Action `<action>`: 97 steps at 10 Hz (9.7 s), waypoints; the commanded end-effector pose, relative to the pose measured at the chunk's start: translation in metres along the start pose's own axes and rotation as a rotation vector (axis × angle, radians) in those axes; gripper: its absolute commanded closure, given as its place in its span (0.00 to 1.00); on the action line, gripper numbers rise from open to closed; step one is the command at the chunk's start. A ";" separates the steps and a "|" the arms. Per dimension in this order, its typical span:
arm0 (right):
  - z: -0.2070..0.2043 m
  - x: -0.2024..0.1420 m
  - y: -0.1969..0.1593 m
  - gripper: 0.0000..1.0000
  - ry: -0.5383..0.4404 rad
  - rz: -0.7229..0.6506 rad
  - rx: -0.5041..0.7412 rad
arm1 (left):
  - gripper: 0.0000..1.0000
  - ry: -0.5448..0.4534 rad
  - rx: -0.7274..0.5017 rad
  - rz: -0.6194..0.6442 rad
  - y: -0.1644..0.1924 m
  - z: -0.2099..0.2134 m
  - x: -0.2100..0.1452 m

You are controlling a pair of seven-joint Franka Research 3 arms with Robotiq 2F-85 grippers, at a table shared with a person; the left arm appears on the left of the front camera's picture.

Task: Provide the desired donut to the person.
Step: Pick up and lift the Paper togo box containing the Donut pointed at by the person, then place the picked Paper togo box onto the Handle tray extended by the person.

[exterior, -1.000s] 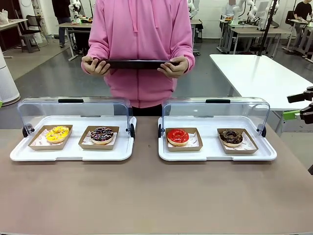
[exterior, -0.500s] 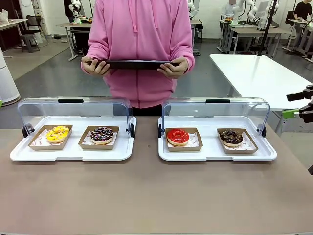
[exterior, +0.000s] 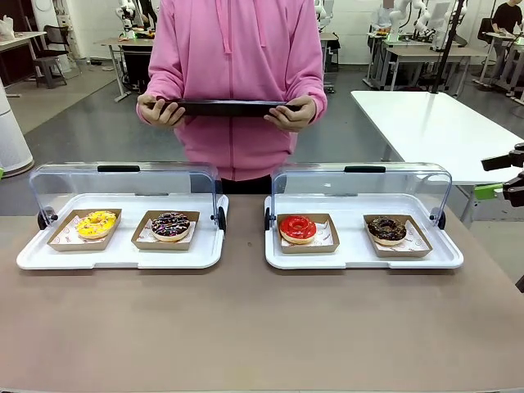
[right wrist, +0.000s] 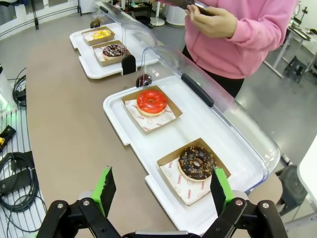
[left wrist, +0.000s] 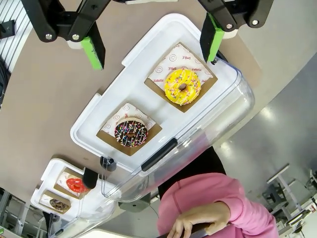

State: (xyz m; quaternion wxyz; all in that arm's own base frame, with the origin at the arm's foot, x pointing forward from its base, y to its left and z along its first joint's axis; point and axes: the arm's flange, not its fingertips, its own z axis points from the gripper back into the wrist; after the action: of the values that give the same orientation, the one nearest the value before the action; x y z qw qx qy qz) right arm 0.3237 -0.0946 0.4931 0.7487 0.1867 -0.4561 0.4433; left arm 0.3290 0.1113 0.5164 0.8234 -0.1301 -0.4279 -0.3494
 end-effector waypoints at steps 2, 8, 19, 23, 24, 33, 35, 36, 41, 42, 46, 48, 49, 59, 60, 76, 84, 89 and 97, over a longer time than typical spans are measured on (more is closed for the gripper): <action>-0.002 -0.001 -0.002 0.00 -0.016 0.008 0.007 | 0.00 -0.004 -0.004 0.002 0.000 0.000 0.000; -0.002 -0.001 -0.002 0.00 -0.016 0.008 0.007 | 0.00 -0.004 -0.004 0.002 0.000 0.000 0.000; -0.002 -0.001 -0.002 0.00 -0.016 0.008 0.007 | 0.00 -0.004 -0.004 0.002 0.000 0.000 0.000; -0.002 -0.001 -0.002 0.00 -0.016 0.008 0.007 | 0.00 -0.004 -0.004 0.002 0.000 0.000 0.000; -0.002 -0.001 -0.002 0.00 -0.016 0.008 0.007 | 0.00 -0.004 -0.004 0.002 0.000 0.000 0.000; -0.002 -0.001 -0.002 0.00 -0.016 0.008 0.007 | 0.00 -0.004 -0.004 0.002 0.000 0.000 0.000; -0.013 0.027 0.012 0.00 0.052 0.122 0.095 | 0.00 -0.004 -0.004 0.002 0.000 0.000 0.000; -0.034 0.060 0.029 0.00 0.151 0.219 0.132 | 0.00 -0.004 -0.004 0.002 0.000 0.000 0.000; -0.204 0.141 0.072 0.00 0.495 0.393 0.221 | 0.00 -0.004 -0.004 0.002 0.000 0.000 0.000; -0.242 0.134 0.080 0.00 0.535 0.431 0.266 | 0.00 -0.004 -0.004 0.002 0.000 0.000 0.000; -0.282 0.111 0.101 0.00 0.551 0.458 0.307 | 0.00 -0.004 -0.004 0.002 0.000 0.000 0.000; -0.282 0.111 0.101 0.00 0.551 0.458 0.307 | 0.00 -0.004 -0.004 0.002 0.000 0.000 0.000; -0.282 0.111 0.101 0.00 0.551 0.458 0.307 | 0.00 -0.004 -0.004 0.002 0.000 0.000 0.000; -0.366 0.052 0.042 0.00 0.764 0.414 0.362 | 0.00 -0.004 -0.004 0.002 0.000 0.000 0.000; -0.370 0.049 0.037 0.00 0.780 0.397 0.352 | 0.00 -0.004 -0.004 0.002 0.000 0.000 0.000; -0.380 0.045 0.046 1.00 0.848 0.444 0.325 | 0.00 -0.004 -0.004 0.002 0.000 0.000 0.000; -0.171 0.087 0.137 1.00 0.692 0.634 0.272 | 0.00 -0.004 -0.004 0.002 0.000 0.000 0.000; -0.157 0.144 0.104 1.00 0.607 0.592 0.315 | 0.00 -0.004 -0.004 0.002 0.000 0.000 0.000; -0.127 0.143 0.134 1.00 0.598 0.650 0.196 | 0.00 -0.004 -0.004 0.002 0.000 0.000 0.000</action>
State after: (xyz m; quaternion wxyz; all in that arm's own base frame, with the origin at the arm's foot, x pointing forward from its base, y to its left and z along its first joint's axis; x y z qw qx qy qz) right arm 0.3087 0.1327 0.5370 0.6459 -0.0268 -0.2130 0.7327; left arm 0.3289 0.1106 0.5167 0.8244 -0.1279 -0.4266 -0.3493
